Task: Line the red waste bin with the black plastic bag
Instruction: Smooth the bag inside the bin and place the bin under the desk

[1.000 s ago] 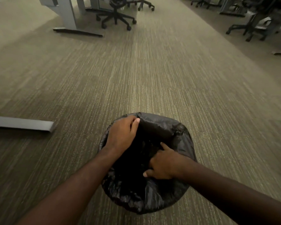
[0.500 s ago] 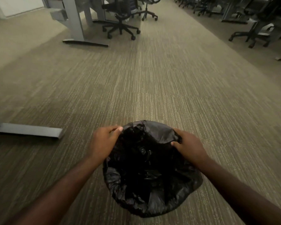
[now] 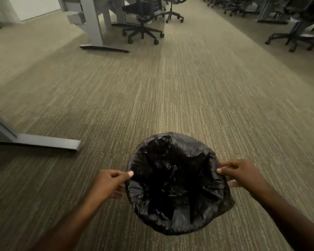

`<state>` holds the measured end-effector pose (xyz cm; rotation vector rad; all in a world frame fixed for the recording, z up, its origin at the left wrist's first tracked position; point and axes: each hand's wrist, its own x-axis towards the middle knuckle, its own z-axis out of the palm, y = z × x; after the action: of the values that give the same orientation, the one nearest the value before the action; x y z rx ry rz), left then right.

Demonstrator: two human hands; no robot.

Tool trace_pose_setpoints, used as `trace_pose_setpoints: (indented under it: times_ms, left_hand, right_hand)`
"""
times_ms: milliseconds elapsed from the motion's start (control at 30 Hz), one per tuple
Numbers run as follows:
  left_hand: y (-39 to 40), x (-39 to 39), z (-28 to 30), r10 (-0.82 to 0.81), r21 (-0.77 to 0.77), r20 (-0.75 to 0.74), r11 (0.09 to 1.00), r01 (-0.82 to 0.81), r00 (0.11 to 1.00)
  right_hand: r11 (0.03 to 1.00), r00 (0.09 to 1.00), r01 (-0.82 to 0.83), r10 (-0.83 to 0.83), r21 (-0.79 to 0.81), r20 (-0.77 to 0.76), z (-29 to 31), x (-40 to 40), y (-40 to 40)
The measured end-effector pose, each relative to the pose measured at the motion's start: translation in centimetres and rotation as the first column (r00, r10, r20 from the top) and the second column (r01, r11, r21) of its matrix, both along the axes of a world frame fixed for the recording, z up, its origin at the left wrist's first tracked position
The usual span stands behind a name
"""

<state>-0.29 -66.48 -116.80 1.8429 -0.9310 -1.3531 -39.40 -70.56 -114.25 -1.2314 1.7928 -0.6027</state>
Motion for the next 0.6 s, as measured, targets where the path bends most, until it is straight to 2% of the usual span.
trace_pose_setpoints:
  times_ms: [233, 400, 500, 600]
  left_hand:
    - [-0.6, 0.2, -0.7, 0.043, -0.008, -0.025, 0.999, -0.043, 0.999]
    - [-1.2, 3.4, 1.1, 0.176, -0.009, -0.112, 0.984, -0.178, 0.978]
    - [-1.9, 7.0, 2.6, 0.258, -0.042, -0.163, 0.963, -0.268, 0.952]
    - [-3.1, 11.3, 3.7, 0.322, -0.094, -0.162, 0.936, -0.339, 0.933]
  right_hand:
    - [0.997, 0.993, 0.08, -0.079, -0.005, 0.09, 0.4, 1.8, 0.0]
    - [1.0, 0.991, 0.023, -0.021, -0.014, 0.133, 2.1, 5.6, -3.1]
    - [0.999, 0.983, -0.032, 0.033, -0.007, 0.178, 4.2, 9.7, -7.2]
    - [0.992, 0.98, -0.118, 0.122, -0.034, 0.157, 6.1, 14.9, -11.8]
